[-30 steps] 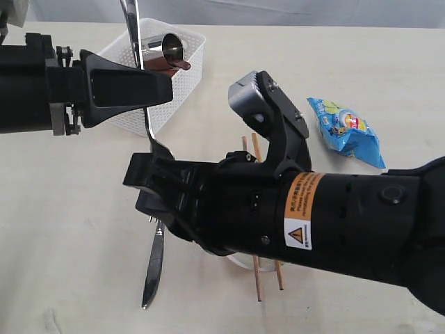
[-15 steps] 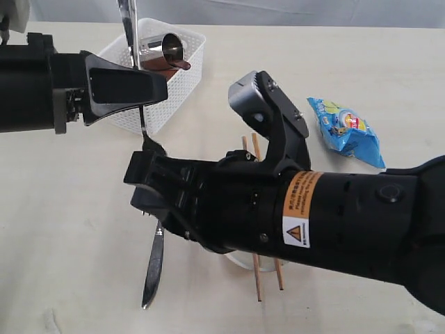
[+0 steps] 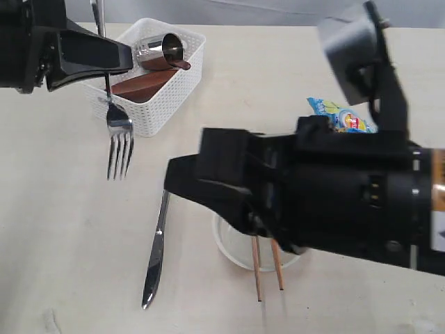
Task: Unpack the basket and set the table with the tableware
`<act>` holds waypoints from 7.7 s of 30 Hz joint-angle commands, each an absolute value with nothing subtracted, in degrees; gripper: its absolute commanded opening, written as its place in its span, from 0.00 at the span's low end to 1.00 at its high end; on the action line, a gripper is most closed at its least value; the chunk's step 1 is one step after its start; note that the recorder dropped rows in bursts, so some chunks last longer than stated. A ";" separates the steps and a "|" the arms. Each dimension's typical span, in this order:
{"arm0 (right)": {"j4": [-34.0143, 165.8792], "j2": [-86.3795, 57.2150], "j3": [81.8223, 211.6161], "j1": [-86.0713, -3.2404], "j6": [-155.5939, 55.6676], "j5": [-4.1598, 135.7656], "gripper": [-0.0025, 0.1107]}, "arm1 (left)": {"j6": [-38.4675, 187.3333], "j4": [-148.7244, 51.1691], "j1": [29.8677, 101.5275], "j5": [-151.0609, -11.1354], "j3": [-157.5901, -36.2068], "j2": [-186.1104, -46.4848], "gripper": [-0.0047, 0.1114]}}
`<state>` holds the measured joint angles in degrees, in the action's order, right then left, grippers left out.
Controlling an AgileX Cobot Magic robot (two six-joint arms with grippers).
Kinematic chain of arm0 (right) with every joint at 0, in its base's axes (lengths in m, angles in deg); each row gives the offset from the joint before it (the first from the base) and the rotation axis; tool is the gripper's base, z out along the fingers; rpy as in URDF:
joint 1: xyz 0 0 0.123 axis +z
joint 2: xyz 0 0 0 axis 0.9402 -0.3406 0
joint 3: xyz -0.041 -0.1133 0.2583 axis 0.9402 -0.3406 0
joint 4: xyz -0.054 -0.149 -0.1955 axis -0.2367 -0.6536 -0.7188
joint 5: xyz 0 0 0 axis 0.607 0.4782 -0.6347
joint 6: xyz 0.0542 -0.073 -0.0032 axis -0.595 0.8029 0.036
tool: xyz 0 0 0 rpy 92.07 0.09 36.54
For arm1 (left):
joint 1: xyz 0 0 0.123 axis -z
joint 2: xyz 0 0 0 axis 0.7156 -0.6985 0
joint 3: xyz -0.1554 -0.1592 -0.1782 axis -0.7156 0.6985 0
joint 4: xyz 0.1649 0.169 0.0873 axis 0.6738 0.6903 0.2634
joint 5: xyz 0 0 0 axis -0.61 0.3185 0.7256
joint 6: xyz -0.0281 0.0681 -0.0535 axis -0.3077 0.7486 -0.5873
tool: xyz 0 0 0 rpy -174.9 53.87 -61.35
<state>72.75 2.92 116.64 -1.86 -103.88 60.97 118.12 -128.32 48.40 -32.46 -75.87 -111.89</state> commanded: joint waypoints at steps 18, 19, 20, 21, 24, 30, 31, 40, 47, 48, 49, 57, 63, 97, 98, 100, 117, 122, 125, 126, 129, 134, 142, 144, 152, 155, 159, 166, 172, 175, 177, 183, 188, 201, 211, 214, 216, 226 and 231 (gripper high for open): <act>62.93 27.48 116.66 -14.10 -100.28 29.56 0.02 | 96.45 -116.48 68.08 -45.54 -72.30 -120.84 0.04; 62.93 27.61 116.66 -14.10 -100.28 28.99 0.02 | 95.91 -116.48 69.65 -46.99 -72.30 -121.96 0.04; 62.93 27.72 116.66 -14.10 -100.28 28.42 0.02 | 95.68 -116.48 70.61 -47.76 -72.30 -122.89 0.04; 62.93 27.73 116.66 -14.10 -100.28 28.00 0.02 | 95.65 -116.48 71.47 -48.31 -72.30 -124.07 0.04; 62.93 27.73 116.66 -14.10 -100.28 27.35 0.02 | 95.65 -116.48 71.90 -48.56 -72.30 -127.71 0.04; 62.93 27.73 116.66 -14.10 -100.28 27.26 0.02 | 96.86 -116.48 71.90 -50.64 -72.30 -131.83 0.04; 62.93 27.73 116.66 -14.10 -100.39 27.32 0.02 | 96.85 -116.48 71.90 -50.32 -72.30 -132.10 0.04; 62.93 27.73 116.66 -14.10 -102.39 27.32 0.02 | 97.94 -116.48 71.90 -49.77 -72.30 -132.61 0.04; 62.93 27.73 116.66 -14.10 -102.39 27.32 0.02 | 97.94 -116.48 71.90 -49.77 -72.30 -132.61 0.04; 62.93 27.73 116.66 -14.10 -102.39 27.32 0.02 | 97.94 -116.48 71.90 -49.77 -72.30 -132.61 0.04; 62.93 27.73 116.66 -14.10 -102.39 27.32 0.02 | 97.94 -116.48 71.90 -49.77 -72.30 -132.61 0.04; 62.93 27.73 116.66 -14.10 -102.52 27.32 0.02 | 98.40 -116.61 71.90 -49.28 -72.30 -137.81 0.04; 62.93 27.73 116.66 -14.10 -102.52 27.32 0.02 | 102.59 -123.06 71.90 -50.68 -72.30 -139.72 0.04; 62.93 27.73 116.66 -14.10 -102.24 27.32 0.02 | 109.84 -128.89 73.78 -48.31 -75.62 -148.65 0.04; 62.93 27.73 116.66 -14.10 -102.24 27.32 0.02 | 109.84 -128.89 73.92 -48.86 -75.62 -148.65 0.04; 62.93 27.73 116.66 -14.10 -102.24 27.32 0.02 | 109.84 -128.89 74.08 -49.57 -75.62 -148.65 0.04; 62.93 27.73 116.66 -14.10 -102.49 26.67 0.02 | 109.27 -128.89 74.08 -51.95 -75.62 -148.65 0.06; 62.93 27.73 116.66 -14.10 -102.49 26.67 0.02 | 107.97 -128.89 74.08 -52.92 -75.62 -148.65 0.22; 62.93 27.73 116.66 -14.10 -102.49 26.67 0.02 | 107.97 -128.89 74.08 -52.96 -75.62 -148.65 0.29; 62.93 27.73 116.66 -14.10 -102.49 26.67 0.02 | 107.97 -128.89 74.08 -52.96 -75.62 -148.65 0.29; 63.04 27.73 116.66 -14.10 -102.50 26.67 0.02 | 107.97 -128.89 74.08 -52.96 -75.62 -148.65 0.29; 63.05 28.49 116.66 -14.10 -102.50 26.67 0.02 | 107.97 -128.89 74.08 -52.00 -75.62 -148.12 0.29; 63.05 29.35 116.66 -14.10 -102.50 26.67 0.02 | 107.97 -126.95 74.08 -50.61 -75.62 -143.48 0.29; 63.05 29.35 116.66 -14.10 -102.50 26.67 0.02 | 107.97 -126.86 73.77 -50.61 -75.62 -141.92 0.29; 63.05 29.44 116.66 -14.10 -102.11 26.67 0.02 | 102.26 -118.19 73.61 -51.07 -75.62 -138.79 0.18; 63.05 29.44 116.66 -14.10 -102.11 26.67 0.02 | 100.22 -114.92 73.61 -50.74 -75.62 -138.21 0.04; 62.66 29.44 116.66 -14.10 -102.12 26.67 0.02 | 99.13 -109.76 72.19 -50.57 -75.50 -132.88 0.04; 39.72 21.24 117.01 -14.10 -112.77 21.95 0.02 | 98.73 -102.53 63.00 -58.87 -67.38 -109.18 0.04; 31.87 4.22 126.47 -24.66 -101.41 21.05 0.02 | 96.35 -102.70 62.88 -68.69 -56.50 -92.67 0.04; 35.36 -1.22 132.42 -35.04 -90.07 21.34 0.02 | 95.31 -102.70 62.88 -70.65 -54.19 -88.48 0.04; 44.43 -5.38 136.21 -44.17 -79.89 23.54 0.02 | 95.31 -102.21 62.88 -71.19 -53.47 -85.98 0.04; 98.19 -20.98 144.45 -69.15 -35.67 18.59 0.02 | 95.22 -99.21 62.88 -74.76 -53.37 -83.35 0.04; 121.33 -35.01 148.61 -72.85 -20.43 7.81 0.02 | 95.51 -98.09 62.88 -82.95 -52.74 -84.79 0.04; 136.50 -58.52 165.55 -63.75 -15.73 4.61 0.14 | 99.12 -98.09 62.59 -88.62 -52.59 -93.11 0.04; 137.18 -66.88 172.82 -56.31 -17.25 7.91 0.42 | 100.21 -103.56 43.37 -84.42 -52.59 -94.19 0.04; 138.17 -68.59 173.05 -54.48 -17.25 9.33 0.42 | 99.32 -103.56 40.97 -83.59 -52.59 -94.19 0.04; 139.33 -69.59 173.05 -53.51 -17.25 10.94 0.42 | 99.16 -103.56 40.91 -83.99 -52.59 -94.19 0.04; 150.27 -73.22 173.40 -51.64 -15.16 14.78 0.42 | 99.04 -103.46 40.91 -84.12 -52.59 -94.19 0.04; 150.27 -74.89 175.79 -49.92 -15.27 14.53 0.42 | 99.04 -103.46 40.91 -84.12 -52.59 -94.19 0.04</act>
<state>149.41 -74.39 174.43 -50.89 -16.11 14.50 99.28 -103.19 41.02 -84.00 -52.93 -94.19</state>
